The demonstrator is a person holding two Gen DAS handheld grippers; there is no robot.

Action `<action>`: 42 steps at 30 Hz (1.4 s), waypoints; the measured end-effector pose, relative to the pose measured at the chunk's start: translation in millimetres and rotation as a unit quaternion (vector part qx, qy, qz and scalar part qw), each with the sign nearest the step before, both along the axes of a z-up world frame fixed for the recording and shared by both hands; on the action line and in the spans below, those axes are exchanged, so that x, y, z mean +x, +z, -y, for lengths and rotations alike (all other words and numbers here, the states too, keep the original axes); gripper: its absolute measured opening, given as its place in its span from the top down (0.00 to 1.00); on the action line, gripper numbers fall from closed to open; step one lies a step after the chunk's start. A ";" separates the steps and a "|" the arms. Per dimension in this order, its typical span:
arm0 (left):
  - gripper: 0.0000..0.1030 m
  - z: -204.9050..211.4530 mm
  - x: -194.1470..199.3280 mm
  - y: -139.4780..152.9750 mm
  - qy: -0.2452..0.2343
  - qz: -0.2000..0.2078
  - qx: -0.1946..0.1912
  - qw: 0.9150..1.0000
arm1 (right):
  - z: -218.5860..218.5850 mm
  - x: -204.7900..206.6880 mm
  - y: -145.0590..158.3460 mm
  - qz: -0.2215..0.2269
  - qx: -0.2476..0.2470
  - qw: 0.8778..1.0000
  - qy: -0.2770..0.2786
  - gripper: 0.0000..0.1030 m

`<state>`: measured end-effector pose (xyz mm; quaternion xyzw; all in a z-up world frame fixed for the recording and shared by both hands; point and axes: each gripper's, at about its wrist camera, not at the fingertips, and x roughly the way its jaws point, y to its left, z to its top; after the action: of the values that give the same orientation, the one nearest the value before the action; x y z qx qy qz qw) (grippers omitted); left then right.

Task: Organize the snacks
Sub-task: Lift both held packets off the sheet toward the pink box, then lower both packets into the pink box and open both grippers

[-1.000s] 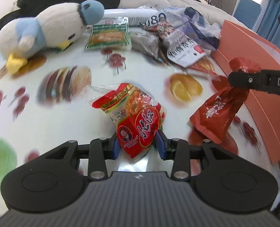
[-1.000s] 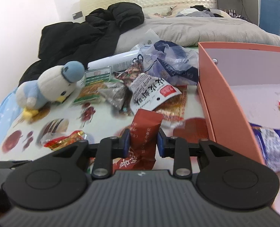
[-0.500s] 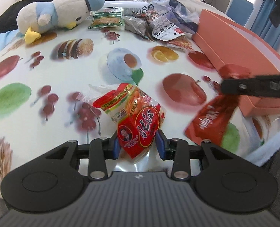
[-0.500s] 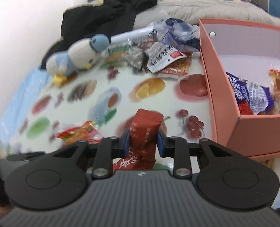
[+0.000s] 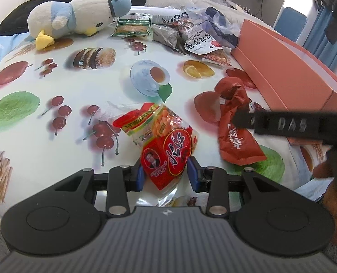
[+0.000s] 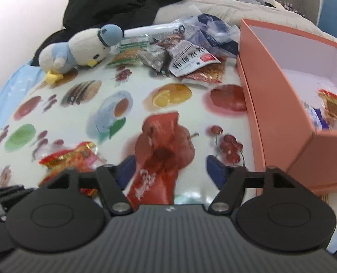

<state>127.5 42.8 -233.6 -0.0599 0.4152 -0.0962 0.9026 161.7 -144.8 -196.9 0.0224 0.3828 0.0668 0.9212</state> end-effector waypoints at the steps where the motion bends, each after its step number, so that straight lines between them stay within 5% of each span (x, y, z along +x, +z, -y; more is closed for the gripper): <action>1: 0.59 -0.5 -0.1 0.0 0.001 0.000 -0.002 1.000 | -0.8 -1.3 -3.3 -0.002 0.002 1.000 -0.002 0.29; 6: 0.61 -4.6 0.6 0.3 0.015 -0.001 -0.022 1.000 | -5.2 -1.0 -24.2 -0.020 0.011 1.000 0.010 0.31; 9: 0.62 -5.8 4.5 0.1 0.031 -0.005 -0.044 0.999 | -10.8 0.3 -27.7 -0.007 -0.003 1.000 0.022 0.52; 15: 0.64 -2.0 16.1 0.3 0.052 -0.016 -0.086 0.995 | -15.9 2.9 -20.2 -0.007 -0.013 0.999 0.035 0.57; 19: 0.71 0.0 17.5 1.9 0.054 -0.020 -0.095 0.994 | -6.8 -1.6 -11.6 -0.003 -0.009 0.999 0.031 0.59; 22: 0.88 0.4 16.7 3.0 0.056 -0.023 -0.092 0.994 | 0.9 -6.5 -3.5 0.004 -0.005 1.000 0.029 0.60; 31: 0.90 4.2 9.9 13.5 0.065 -0.016 -0.090 0.994 | 12.6 -16.7 5.4 0.005 0.010 1.000 0.029 0.60; 42: 0.90 15.4 -3.4 59.7 0.072 -0.001 -0.069 0.995 | 25.4 -36.6 30.1 0.014 0.032 0.999 0.037 0.61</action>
<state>124.1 27.5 -173.9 -0.1522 0.4030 -0.0592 0.9005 125.1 -170.2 -166.8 0.0371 0.3677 0.1133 0.9223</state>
